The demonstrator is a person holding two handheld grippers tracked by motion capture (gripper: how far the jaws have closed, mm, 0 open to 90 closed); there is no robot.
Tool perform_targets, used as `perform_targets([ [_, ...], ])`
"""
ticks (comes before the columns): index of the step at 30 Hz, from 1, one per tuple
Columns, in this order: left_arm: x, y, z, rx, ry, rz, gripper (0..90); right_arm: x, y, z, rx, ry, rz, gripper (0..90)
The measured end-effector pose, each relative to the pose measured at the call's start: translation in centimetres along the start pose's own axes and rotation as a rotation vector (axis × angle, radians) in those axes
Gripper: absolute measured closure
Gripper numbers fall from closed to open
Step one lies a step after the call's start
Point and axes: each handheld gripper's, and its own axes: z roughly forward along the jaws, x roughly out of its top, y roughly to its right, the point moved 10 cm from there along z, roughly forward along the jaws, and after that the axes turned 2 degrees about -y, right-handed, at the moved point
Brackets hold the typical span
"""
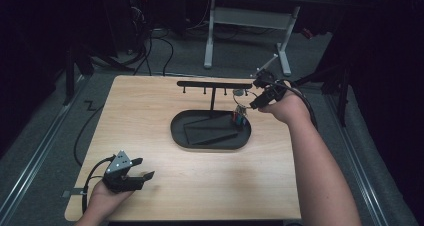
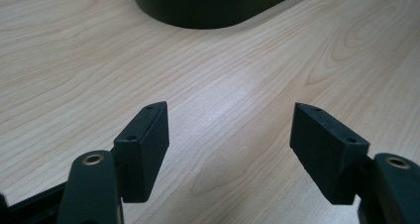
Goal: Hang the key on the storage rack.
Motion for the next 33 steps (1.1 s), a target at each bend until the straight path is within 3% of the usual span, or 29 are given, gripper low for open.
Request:
perform_targets([
  [4,0.1,0.7,0.2,-0.018,-0.001,0.018,31.4,-1.7,-0.5,0.2,-0.001,0.056,0.035,38.4],
  [6,0.2,1.1,0.3,-0.032,-0.004,0.034,31.8,-2.6,-0.6,0.5,-0.046,0.098,0.042,33.3],
  [7,0.2,1.1,0.3,-0.032,-0.004,0.034,31.9,-2.6,-0.6,0.5,-0.046,0.098,0.042,33.3],
  [10,0.2,1.4,0.4,-0.047,-0.005,0.036,31.8,-4.5,-1.5,1.0,-0.083,0.184,0.075,27.8],
  [17,0.2,1.4,0.5,-0.051,-0.006,0.044,31.9,-8.3,-4.5,2.9,-0.087,0.299,0.126,20.5],
  [26,0.2,1.4,0.7,-0.046,-0.004,0.048,32.0,-13.7,-8.3,7.5,-0.043,0.452,0.271,16.9],
  [30,0.2,1.5,0.8,-0.048,-0.007,0.049,31.9,-16.0,-9.6,8.9,-0.06,0.498,0.282,14.9],
  [31,0.2,1.5,0.9,-0.047,-0.006,0.05,31.9,-16.5,-9.9,8.9,-0.078,0.519,0.282,15.0],
  [33,0.2,1.6,1.0,-0.054,-0.004,0.046,31.9,-16.9,-10.6,8.4,-0.059,0.536,0.288,15.1],
])
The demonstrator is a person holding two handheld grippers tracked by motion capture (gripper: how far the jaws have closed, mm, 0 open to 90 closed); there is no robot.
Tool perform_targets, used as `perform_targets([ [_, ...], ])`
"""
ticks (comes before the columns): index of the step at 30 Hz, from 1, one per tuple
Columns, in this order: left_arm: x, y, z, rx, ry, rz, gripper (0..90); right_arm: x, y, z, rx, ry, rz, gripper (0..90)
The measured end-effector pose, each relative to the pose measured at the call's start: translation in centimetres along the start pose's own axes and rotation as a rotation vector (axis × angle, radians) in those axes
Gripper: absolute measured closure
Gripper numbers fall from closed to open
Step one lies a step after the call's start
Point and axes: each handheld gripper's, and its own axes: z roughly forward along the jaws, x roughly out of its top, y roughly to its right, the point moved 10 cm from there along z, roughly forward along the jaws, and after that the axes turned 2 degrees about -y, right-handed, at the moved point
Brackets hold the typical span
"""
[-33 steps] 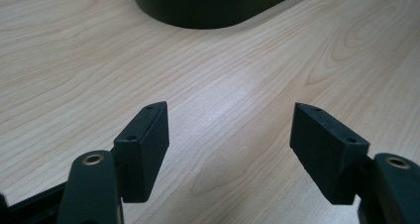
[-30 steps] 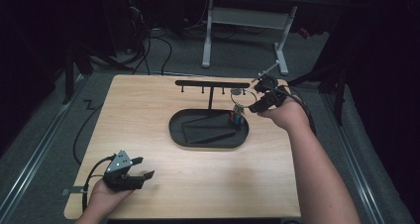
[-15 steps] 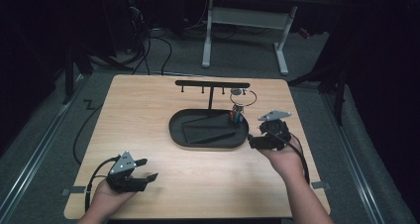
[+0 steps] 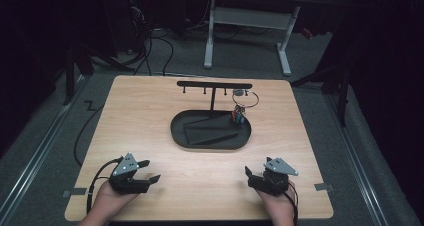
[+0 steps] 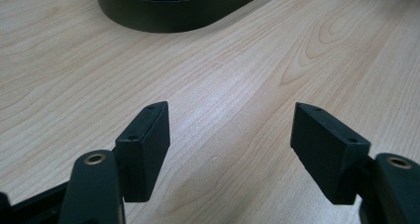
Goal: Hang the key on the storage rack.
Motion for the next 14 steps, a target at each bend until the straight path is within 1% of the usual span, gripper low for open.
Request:
perform_targets([
  [1,0.03,0.04,0.06,-0.001,0.0,0.0,31.8,0.2,-0.2,-0.31,0.002,0.016,-0.013,15.1],
  [2,0.02,0.06,0.12,0.0,-0.001,0.002,31.9,0.26,-0.25,-0.48,-0.007,0.026,-0.037,15.2],
  [3,-0.02,0.11,0.15,0.0,-0.006,0.003,31.9,0.14,-0.12,-0.48,-0.017,0.024,-0.048,15.5],
  [5,-0.05,0.22,0.11,0.0,-0.008,0.005,31.9,-0.26,0.15,-0.23,-0.014,0.002,-0.025,15.5],
  [9,-0.08,0.26,-0.15,0.001,-0.003,0.006,31.9,-0.56,0.54,0.18,-0.018,-0.009,-0.025,15.6],
  [11,-0.08,0.18,-0.24,0.002,0.001,0.004,31.8,-0.59,0.5,0.24,-0.016,-0.009,-0.017,15.5],
  [14,-0.12,0.02,-0.41,0.005,0.006,0.001,31.9,-0.45,0.4,0.36,-0.015,-0.006,-0.022,15.5],
])
